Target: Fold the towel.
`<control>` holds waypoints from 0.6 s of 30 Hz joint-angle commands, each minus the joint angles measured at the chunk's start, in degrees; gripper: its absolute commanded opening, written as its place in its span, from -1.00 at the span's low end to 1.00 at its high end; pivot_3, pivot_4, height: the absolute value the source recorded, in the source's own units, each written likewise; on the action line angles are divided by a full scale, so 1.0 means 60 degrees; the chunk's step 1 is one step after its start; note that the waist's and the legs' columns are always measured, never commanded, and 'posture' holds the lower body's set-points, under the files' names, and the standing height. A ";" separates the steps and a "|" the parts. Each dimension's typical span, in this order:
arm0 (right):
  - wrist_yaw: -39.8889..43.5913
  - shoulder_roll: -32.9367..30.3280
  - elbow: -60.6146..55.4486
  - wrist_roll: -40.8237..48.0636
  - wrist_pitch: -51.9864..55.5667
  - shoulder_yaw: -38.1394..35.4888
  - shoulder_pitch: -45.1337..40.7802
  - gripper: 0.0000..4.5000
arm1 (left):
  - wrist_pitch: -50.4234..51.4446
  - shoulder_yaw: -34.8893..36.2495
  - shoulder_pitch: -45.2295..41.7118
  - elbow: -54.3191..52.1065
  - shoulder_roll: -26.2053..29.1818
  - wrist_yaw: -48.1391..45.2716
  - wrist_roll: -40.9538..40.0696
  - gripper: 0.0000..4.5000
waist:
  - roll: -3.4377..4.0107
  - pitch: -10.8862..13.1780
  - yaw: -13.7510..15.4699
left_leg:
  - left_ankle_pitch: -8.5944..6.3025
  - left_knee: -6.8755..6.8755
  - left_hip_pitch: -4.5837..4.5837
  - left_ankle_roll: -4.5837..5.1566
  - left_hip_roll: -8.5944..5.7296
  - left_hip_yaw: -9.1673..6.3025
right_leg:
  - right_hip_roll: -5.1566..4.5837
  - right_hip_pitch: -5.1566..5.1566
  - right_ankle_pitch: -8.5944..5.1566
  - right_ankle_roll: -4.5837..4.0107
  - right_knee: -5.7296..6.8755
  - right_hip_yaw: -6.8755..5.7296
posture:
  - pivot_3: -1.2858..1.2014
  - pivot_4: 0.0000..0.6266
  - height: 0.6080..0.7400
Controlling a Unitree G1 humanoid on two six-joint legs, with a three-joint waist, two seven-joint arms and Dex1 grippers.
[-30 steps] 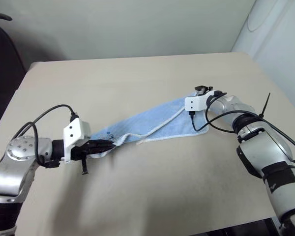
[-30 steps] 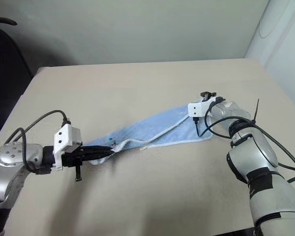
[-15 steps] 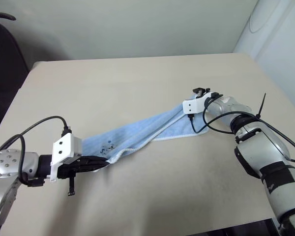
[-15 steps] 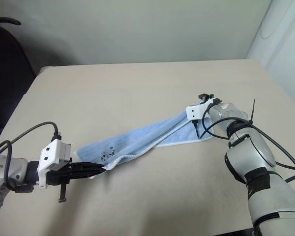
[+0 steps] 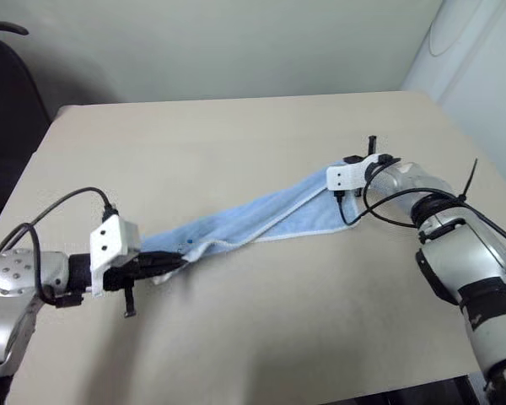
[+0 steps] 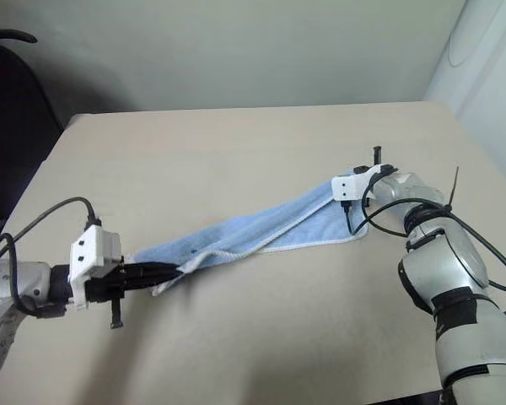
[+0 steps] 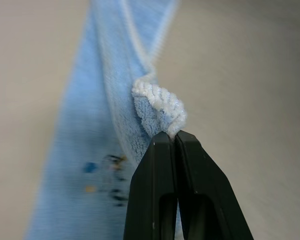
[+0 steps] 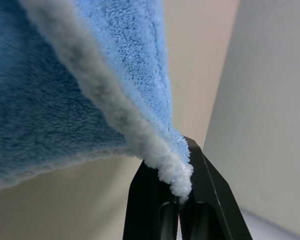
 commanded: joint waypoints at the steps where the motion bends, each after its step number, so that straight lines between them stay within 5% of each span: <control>1: 0.0593 -0.0666 -0.0304 0.1128 0.0071 -0.1117 -0.0561 -0.99 | -0.0204 0.0765 -0.1572 0.1326 -0.0502 0.1394 -0.0144 -1.00 | 0.0000 0.0000 0.0037 | 0.0003 0.0002 0.0001 -0.0005 0.0000 -0.0001 | 0.0001 0.0001 0.0000 0.0000 0.0002 0.0000 | 0.03 -0.52 1.00; 12: 0.0854 -0.1706 -0.0523 0.2108 0.0537 -0.2248 -0.1729 -0.99 | -0.1641 0.0143 -0.8135 0.7074 -0.1686 0.4098 0.1038 -1.00 | 0.0006 0.0004 -0.0039 | 0.0055 -0.0017 -0.0003 -0.0079 0.0000 -0.0003 | -0.0001 -0.0001 0.0002 -0.0003 -0.0003 0.0003 | 0.03 -0.52 1.00; 18: 0.2280 -0.2369 -0.0786 0.3050 -0.0079 -0.3019 -0.1755 -0.99 | -0.1447 0.0114 -0.7881 0.6639 -0.1179 0.2454 0.0486 -1.00 | 0.0006 0.0003 -0.0243 | 0.0069 -0.0002 -0.0127 -0.0096 0.0001 0.0000 | 0.0000 -0.0129 0.0002 -0.0002 0.0008 0.0003 | 0.03 -0.52 1.00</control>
